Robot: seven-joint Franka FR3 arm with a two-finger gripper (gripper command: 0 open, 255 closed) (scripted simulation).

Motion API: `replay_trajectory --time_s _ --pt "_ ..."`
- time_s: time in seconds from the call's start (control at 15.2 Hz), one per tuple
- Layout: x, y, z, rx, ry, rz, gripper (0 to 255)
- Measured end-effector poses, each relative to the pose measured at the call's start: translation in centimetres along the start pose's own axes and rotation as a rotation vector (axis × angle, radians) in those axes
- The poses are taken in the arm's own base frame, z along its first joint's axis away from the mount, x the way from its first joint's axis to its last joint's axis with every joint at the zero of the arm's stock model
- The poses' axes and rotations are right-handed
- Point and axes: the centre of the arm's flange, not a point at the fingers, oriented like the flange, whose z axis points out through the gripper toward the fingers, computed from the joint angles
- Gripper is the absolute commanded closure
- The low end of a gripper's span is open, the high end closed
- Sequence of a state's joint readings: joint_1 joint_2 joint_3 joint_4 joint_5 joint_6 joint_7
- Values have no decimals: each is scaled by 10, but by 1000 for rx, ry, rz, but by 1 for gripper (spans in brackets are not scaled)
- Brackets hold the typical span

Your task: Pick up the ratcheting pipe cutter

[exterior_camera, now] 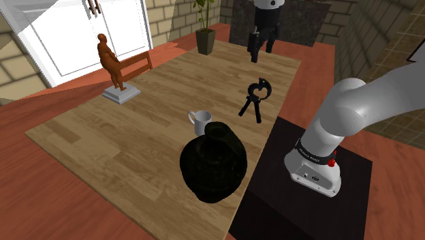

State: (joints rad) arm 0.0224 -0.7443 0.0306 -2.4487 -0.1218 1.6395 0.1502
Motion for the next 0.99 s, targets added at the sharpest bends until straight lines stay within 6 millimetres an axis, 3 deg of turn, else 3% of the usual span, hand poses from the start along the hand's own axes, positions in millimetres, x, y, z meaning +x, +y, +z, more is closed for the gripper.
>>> replay_trajectory --time_s 0.2,0.73,0.99 --pt "6 9 12 7 -14 -21 0" --pt "36 57 105 53 -97 -160 0" --pt "38 58 129 58 -104 -175 0"
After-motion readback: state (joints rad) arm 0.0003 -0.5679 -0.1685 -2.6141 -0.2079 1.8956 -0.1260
